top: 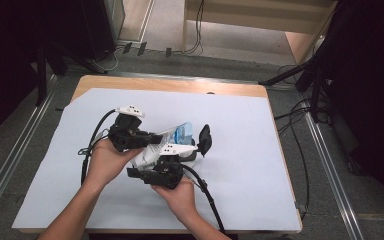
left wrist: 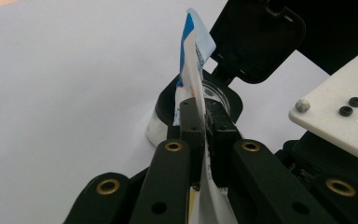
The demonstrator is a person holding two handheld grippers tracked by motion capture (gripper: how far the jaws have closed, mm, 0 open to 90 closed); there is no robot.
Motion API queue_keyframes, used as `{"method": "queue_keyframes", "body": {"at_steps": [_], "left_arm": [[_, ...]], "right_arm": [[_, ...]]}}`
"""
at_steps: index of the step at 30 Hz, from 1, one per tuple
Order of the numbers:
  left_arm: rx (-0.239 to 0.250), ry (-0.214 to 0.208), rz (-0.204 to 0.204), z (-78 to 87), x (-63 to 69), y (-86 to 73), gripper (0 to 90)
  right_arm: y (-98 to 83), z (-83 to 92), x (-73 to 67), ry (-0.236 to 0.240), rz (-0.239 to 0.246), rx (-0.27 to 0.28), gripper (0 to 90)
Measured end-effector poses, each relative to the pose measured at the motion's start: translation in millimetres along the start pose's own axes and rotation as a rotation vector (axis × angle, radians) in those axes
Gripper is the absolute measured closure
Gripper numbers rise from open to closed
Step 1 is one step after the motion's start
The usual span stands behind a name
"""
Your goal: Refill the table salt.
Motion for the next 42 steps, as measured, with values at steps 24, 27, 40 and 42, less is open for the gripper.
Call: {"method": "queue_keyframes", "body": {"at_steps": [24,27,40,42], "left_arm": [[0.013,-0.024,0.001,0.5,2.5,1.3,80.6],[0.017,-0.022,0.000,-0.1,2.7,1.7,80.6],[0.010,-0.022,-0.002,-1.0,4.1,0.9,81.2],[0.007,-0.019,-0.002,-1.4,4.0,0.7,81.4]], "right_arm": [[3.4,1.7,0.7,0.031,-0.020,0.031,66.6],[3.4,1.8,1.2,0.030,-0.018,0.029,66.5],[2.1,0.8,1.2,0.025,-0.015,0.020,66.6],[1.7,0.7,1.5,0.019,-0.011,0.018,66.5]]}}
Point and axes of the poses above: each handheld gripper's, and its own axes: z roughly backward along the jaws, y roughly out of its top, x roughly to its right, the point moved 9 cm from there along -z, roughly forward along the jaws, and after that the axes turned 5 degrees about y, right-handed, at the moved point
